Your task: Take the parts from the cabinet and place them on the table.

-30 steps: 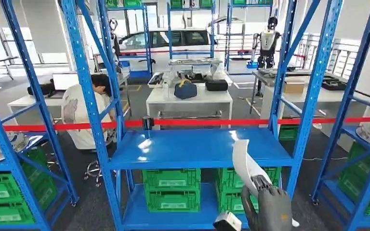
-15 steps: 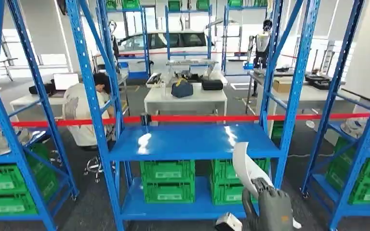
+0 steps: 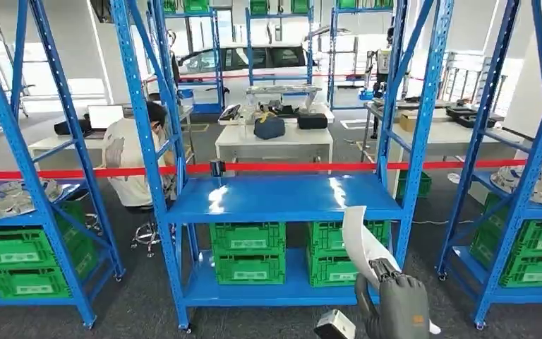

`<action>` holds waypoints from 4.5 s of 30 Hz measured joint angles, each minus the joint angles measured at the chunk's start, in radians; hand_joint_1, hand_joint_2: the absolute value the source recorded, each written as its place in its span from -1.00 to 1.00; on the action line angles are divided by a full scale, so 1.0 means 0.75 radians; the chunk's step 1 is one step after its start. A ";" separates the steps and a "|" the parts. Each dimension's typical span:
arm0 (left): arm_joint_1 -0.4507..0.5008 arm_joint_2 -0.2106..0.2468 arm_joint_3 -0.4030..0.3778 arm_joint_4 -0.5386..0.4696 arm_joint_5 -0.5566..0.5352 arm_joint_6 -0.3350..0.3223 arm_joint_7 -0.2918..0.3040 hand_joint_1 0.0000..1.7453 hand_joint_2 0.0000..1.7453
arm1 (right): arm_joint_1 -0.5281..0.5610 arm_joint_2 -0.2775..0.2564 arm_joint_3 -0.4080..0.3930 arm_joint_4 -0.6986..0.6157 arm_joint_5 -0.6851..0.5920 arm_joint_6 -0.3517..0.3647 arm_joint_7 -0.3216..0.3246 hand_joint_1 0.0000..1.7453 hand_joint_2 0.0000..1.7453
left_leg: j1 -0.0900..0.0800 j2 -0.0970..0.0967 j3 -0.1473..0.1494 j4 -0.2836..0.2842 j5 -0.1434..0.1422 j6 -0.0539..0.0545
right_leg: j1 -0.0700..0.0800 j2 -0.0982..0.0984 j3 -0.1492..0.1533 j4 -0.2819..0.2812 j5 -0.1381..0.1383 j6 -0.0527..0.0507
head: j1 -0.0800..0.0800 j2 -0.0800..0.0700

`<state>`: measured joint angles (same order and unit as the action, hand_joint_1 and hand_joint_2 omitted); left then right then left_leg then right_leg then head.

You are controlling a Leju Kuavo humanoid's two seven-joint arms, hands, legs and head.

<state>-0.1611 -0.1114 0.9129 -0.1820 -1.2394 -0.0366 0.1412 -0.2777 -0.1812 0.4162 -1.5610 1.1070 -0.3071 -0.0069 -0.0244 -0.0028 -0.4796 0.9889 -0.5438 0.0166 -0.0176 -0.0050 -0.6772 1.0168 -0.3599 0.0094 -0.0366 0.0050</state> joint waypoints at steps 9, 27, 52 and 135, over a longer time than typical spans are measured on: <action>0.005 -0.007 0.000 0.003 0.002 0.002 0.003 -1.00 1.00 | 0.002 -0.006 -0.004 0.006 0.000 -0.001 0.001 1.00 1.00 | 0.025 0.024 -0.195 0.003 0.173 0.015 | -0.002 0.008 0.014 0.345 -0.195 0.035 | 0.007 -0.001; -0.003 -0.009 -0.001 0.004 -0.007 -0.010 0.002 -1.00 1.00 | 0.032 -0.010 -0.018 -0.013 0.008 0.000 0.031 1.00 1.00 | 0.037 0.001 0.019 0.048 -0.016 -0.054 | 0.005 -0.001 0.024 0.019 -0.078 -0.016 | 0.004 0.000; 0.018 -0.008 0.001 0.005 0.004 -0.035 -0.050 -1.00 1.00 | 0.120 -0.060 -0.039 -0.058 0.033 0.009 0.041 1.00 1.00 | 0.008 0.017 -0.199 0.041 0.152 0.016 | 0.023 0.003 0.207 -0.004 -0.219 -0.025 | 0.008 -0.001; 0.057 0.010 0.003 0.006 -0.020 -0.024 -0.048 -1.00 1.00 | 0.039 -0.020 0.061 0.046 0.006 0.042 0.038 1.00 1.00 | 0.047 -0.186 -0.197 0.061 0.134 -0.042 | 0.011 0.087 0.140 0.036 -0.199 -0.011 | 0.020 0.000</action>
<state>-0.1184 -0.1038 0.9148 -0.1774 -1.2547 -0.0549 0.1049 -0.2485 -0.1961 0.4620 -1.5263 1.1116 -0.2758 0.0214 0.0113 -0.1421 -0.6274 1.0345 -0.4434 -0.0149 -0.0093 0.0599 -0.5722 1.0436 -0.5087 0.0011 -0.0217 0.0050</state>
